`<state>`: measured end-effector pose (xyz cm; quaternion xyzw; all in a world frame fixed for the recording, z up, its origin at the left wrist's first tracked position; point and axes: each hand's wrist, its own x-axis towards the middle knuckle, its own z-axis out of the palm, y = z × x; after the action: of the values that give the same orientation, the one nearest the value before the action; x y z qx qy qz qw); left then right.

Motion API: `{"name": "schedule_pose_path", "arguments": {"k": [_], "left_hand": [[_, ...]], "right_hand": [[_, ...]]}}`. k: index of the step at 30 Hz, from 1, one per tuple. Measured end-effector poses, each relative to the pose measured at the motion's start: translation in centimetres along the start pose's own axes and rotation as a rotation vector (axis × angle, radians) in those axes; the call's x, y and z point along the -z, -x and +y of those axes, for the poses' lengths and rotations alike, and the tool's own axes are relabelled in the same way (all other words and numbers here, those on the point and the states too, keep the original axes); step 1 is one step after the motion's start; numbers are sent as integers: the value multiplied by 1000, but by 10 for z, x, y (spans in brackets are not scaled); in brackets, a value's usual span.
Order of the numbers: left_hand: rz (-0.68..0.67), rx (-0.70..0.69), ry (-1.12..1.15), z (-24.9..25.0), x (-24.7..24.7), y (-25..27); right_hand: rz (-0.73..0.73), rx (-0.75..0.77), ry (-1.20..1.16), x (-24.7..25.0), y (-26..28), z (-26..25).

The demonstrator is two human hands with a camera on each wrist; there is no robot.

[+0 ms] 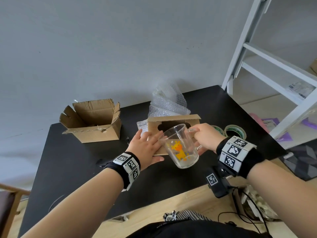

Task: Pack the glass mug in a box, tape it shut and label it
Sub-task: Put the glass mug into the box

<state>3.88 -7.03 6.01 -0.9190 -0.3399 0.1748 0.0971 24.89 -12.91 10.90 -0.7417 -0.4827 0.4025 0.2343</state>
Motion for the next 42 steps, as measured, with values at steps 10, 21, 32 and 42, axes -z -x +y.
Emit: {"name": "schedule_pose_path", "arguments": {"k": [10,21,32,42], "left_hand": [[-3,33,276,-7,-2,-7],[-61,-1,308,-8,-2,-23],[-69,-15,289,-16,3,-31],[62,-7,504,-23,0,-26]], "right_hand": [[-120,-170,-135,16,-42,-31],[-42,-264,-479,17,-71,-40],[-49,-317,-513,9,-88,-39],[4,-209,-164,16,-77,-50]]}}
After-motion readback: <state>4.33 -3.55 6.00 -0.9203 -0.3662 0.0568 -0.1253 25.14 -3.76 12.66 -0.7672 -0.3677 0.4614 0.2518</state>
